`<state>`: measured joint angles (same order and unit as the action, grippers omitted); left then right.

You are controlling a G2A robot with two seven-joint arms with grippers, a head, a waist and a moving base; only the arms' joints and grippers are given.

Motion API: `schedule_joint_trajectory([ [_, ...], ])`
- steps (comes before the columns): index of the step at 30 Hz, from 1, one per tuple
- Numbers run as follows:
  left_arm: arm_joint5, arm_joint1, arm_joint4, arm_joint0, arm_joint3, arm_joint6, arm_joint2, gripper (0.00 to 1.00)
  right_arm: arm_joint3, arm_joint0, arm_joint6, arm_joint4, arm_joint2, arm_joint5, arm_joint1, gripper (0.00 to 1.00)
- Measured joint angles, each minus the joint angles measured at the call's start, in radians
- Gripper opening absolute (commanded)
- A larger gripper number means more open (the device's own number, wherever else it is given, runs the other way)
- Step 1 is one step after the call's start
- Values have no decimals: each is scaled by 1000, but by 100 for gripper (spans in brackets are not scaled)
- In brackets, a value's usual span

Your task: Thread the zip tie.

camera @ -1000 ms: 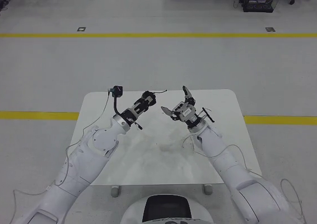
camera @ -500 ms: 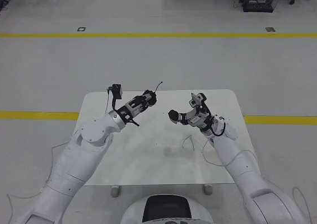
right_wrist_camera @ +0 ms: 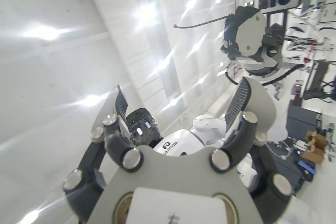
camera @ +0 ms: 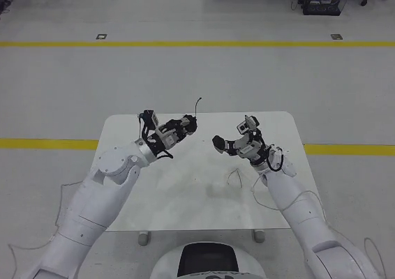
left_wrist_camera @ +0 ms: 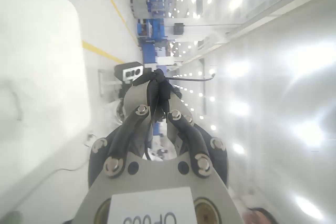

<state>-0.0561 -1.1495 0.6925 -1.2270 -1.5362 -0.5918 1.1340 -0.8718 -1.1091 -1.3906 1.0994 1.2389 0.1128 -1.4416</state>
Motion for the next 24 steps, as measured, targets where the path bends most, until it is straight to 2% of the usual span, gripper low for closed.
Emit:
schedule_joint_trajectory([
  [6, -66, 2, 157, 2, 13, -128, 20, 0, -1, -11, 1, 72, 2, -65, 9, 100],
  [8, -74, 2, 174, 9, 18, -149, 20, 0, -1, -11, 1, 92, -3, -84, 11, 100],
  [9, -63, 4, 151, 16, 15, -157, 17, 0, -1, -11, 1, 96, -4, -86, 11, 100],
  [11, -54, 6, 105, 19, 11, -159, 14, 0, -1, -11, 1, 96, -4, -84, 12, 100],
  [14, -56, 5, 98, 19, 11, -157, 14, 0, -1, -11, 1, 95, -4, -84, 12, 100],
  [17, -62, 1, 136, 10, 5, -142, 7, 0, -12, -19, 19, 99, -4, -88, 11, 100],
  [20, -58, -3, 242, 13, 2, -131, 2, 0, -39, -36, 57, 102, -3, -98, 11, 100],
  [21, -46, 0, 247, 16, 4, -123, -4, 0, -45, -41, 62, 105, -2, -103, 11, 100],
  [24, -52, -4, 205, 11, 11, -131, -4, 0, -56, -47, 66, 110, 1, -109, 12, 100],
])
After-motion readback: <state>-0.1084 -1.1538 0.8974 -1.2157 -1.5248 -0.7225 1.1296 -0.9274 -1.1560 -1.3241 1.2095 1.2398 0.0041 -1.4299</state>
